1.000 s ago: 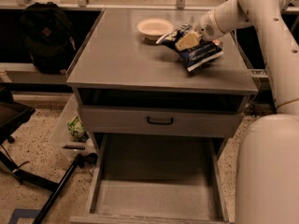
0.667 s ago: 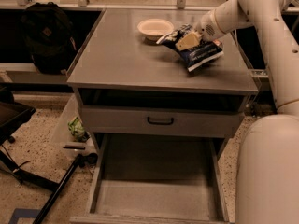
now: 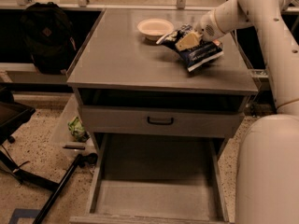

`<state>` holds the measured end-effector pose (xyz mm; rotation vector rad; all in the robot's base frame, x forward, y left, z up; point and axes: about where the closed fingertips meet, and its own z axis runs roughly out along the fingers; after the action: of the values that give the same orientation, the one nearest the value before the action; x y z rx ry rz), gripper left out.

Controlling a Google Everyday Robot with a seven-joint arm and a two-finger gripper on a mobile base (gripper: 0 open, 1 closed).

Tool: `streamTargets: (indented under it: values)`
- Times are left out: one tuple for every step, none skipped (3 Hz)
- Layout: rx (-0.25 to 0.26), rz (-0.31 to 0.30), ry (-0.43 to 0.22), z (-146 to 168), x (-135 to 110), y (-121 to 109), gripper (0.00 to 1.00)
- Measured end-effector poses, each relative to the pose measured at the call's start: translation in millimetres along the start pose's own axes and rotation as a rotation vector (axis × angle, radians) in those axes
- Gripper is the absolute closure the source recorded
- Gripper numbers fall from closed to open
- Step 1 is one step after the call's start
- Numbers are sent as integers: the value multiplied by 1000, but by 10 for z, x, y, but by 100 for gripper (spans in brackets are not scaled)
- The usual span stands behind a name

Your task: Pick blue chip bag from middle drawer and place on counter

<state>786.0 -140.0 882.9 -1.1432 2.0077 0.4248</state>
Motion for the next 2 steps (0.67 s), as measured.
streamTargets:
  values:
    - [0,0,0,0,0,0,35]
    - [0,0,0,1,0,0,11]
